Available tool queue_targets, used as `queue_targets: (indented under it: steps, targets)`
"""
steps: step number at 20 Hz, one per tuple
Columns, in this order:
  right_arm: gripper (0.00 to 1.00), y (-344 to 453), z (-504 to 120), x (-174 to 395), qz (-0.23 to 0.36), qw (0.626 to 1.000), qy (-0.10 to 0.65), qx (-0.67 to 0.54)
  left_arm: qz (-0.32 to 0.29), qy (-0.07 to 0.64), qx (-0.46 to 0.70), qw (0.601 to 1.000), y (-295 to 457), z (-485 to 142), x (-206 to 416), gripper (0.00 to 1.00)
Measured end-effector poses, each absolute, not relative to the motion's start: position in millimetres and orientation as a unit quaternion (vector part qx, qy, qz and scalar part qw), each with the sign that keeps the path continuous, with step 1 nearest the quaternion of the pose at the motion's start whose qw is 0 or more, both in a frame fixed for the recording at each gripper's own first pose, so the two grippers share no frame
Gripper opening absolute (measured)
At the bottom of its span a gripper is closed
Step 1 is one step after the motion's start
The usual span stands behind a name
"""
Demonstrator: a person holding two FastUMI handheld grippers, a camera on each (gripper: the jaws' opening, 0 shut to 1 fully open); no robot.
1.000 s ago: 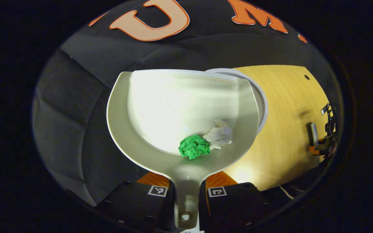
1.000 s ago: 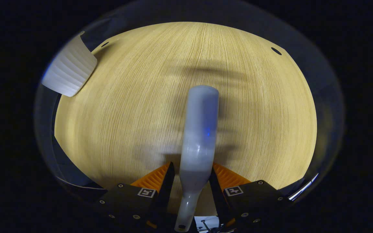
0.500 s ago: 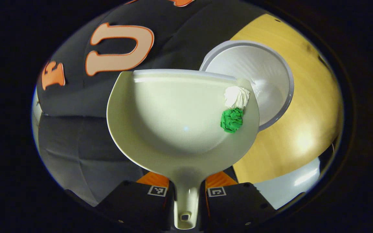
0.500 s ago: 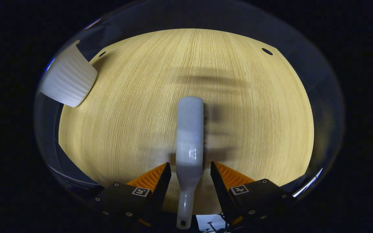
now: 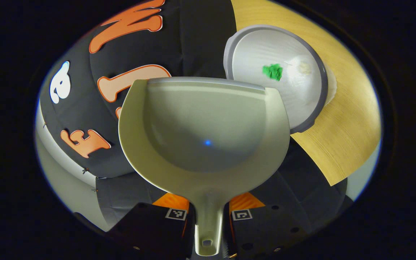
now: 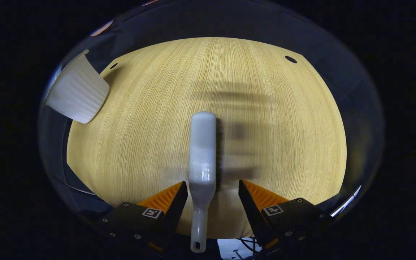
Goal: Pick up the small broom and dustpan from the desktop, sweep the trash into the dustpan with the broom, and then empty the trash into the garbage bin.
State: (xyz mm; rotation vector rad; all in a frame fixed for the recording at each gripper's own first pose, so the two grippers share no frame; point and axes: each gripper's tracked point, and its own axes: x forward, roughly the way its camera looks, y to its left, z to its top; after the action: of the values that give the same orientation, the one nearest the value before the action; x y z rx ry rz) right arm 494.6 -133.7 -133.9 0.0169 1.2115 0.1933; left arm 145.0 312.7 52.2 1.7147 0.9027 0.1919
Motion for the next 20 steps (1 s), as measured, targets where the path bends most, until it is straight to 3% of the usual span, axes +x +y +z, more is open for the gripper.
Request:
queue_targets:
  steps: [5, 8, 12, 16, 17, 20]
  targets:
    - [0.95, -137.1, -125.4, 517.4, 0.073, 0.838, 0.540, 0.034, 0.104, 0.436, 0.407, 0.796, 266.0, -11.7, 126.1, 0.31]
    - [0.95, -143.8, -124.3, 515.3, 0.062, 0.840, 0.538, 0.039, 0.029, 0.420, 0.271, 0.866, 168.7, -39.1, 137.4, 0.30]
    - [0.95, -140.6, -125.4, 516.7, 0.067, 0.840, 0.538, 0.033, -0.097, 0.421, 0.169, 0.886, 33.3, -83.9, 115.3, 0.30]
    - [0.95, -140.5, -126.1, 510.7, 0.075, 0.840, 0.537, 0.022, -0.189, 0.465, 0.123, 0.856, -48.8, -146.9, 117.8, 0.30]
    - [0.95, -140.3, -125.9, 511.4, 0.077, 0.841, 0.535, 0.019, -0.194, 0.489, 0.114, 0.843, -58.2, -167.0, 80.7, 0.31]
    - [0.95, -139.9, -124.0, 511.6, 0.079, 0.842, 0.533, 0.023, -0.177, 0.548, 0.077, 0.814, -59.5, -215.3, 88.4, 0.31]
